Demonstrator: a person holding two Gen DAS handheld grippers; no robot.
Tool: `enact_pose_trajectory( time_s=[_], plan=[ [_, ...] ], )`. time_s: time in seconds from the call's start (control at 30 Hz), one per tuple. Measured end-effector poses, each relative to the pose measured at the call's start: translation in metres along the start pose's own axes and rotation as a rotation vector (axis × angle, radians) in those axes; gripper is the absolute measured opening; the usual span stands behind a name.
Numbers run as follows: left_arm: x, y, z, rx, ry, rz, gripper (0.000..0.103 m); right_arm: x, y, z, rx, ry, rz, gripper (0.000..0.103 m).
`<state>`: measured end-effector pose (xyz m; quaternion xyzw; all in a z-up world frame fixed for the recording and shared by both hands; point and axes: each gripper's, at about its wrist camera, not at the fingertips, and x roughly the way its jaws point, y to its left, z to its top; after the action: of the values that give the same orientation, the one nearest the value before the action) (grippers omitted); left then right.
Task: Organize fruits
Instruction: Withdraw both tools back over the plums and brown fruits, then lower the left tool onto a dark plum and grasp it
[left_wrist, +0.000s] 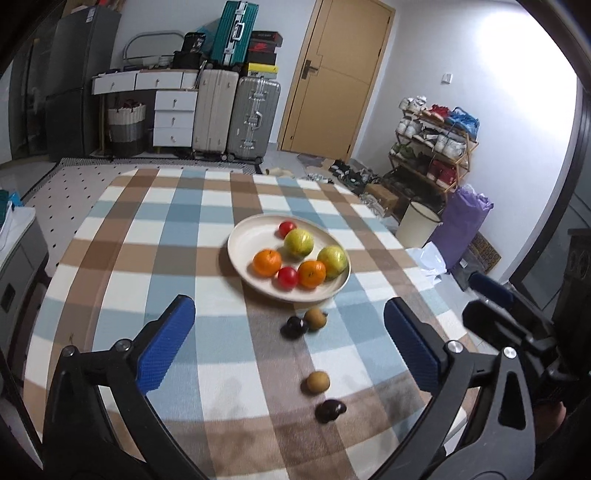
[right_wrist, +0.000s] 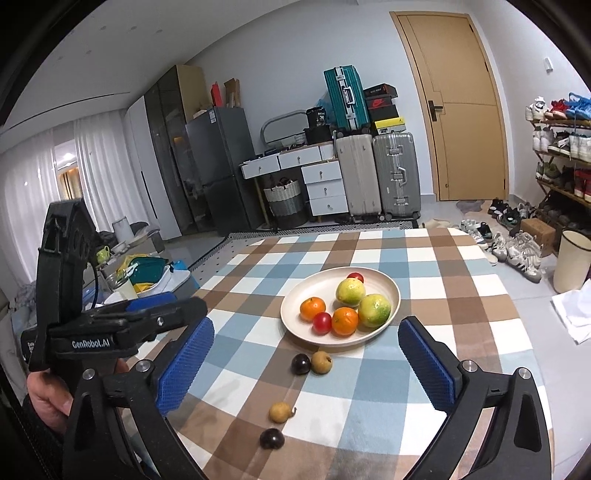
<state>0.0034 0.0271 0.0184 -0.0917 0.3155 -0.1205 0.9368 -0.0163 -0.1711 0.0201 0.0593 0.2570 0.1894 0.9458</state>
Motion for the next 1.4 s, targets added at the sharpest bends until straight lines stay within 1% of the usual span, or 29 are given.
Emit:
enact_pose_trajectory(
  time_s=[0.17, 0.5, 0.73, 0.9, 0.97, 1.07, 1.13, 1.17, 1.2, 1.23, 1.27, 1.33, 1.4],
  plan=[
    [0.003, 0.001, -0.021, -0.003, 0.036, 0.004, 0.102, 0.000, 0.000, -0.011, 0.004, 0.019, -0.017, 0.102],
    [0.034, -0.012, -0.066, 0.033, 0.155, -0.017, 0.102, 0.005, -0.007, -0.036, 0.025, 0.069, -0.041, 0.102],
    [0.060, -0.019, -0.085, 0.055, 0.232, -0.054, 0.102, 0.013, -0.016, -0.048, 0.051, 0.106, -0.054, 0.102],
    [0.078, -0.024, -0.096, 0.081, 0.282, -0.061, 0.101, 0.017, -0.022, -0.054, 0.070, 0.124, -0.058, 0.102],
    [0.085, -0.025, -0.099, 0.088, 0.298, -0.059, 0.098, 0.018, -0.024, -0.055, 0.074, 0.130, -0.060, 0.102],
    [0.093, -0.029, -0.104, 0.110, 0.319, -0.061, 0.088, 0.019, -0.026, -0.057, 0.080, 0.137, -0.062, 0.102],
    [0.098, -0.033, -0.108, 0.141, 0.340, -0.054, 0.072, 0.021, -0.028, -0.058, 0.085, 0.143, -0.064, 0.102],
    [0.100, -0.036, -0.110, 0.158, 0.354, -0.048, 0.068, 0.021, -0.028, -0.059, 0.086, 0.145, -0.064, 0.102],
    [0.101, -0.039, -0.111, 0.181, 0.346, -0.037, 0.064, 0.022, -0.029, -0.059, 0.089, 0.148, -0.065, 0.102],
    [0.101, -0.040, -0.112, 0.190, 0.351, -0.049, 0.054, 0.022, -0.030, -0.059, 0.091, 0.149, -0.065, 0.102],
    [0.100, -0.041, -0.112, 0.191, 0.356, -0.065, 0.050, 0.023, -0.030, -0.060, 0.094, 0.152, -0.065, 0.102],
    [0.100, -0.043, -0.112, 0.192, 0.363, -0.093, 0.034, 0.024, -0.031, -0.061, 0.097, 0.156, -0.065, 0.102],
    [0.100, -0.046, -0.112, 0.196, 0.378, -0.130, 0.024, 0.025, -0.032, -0.061, 0.100, 0.162, -0.066, 0.102]
  ],
)
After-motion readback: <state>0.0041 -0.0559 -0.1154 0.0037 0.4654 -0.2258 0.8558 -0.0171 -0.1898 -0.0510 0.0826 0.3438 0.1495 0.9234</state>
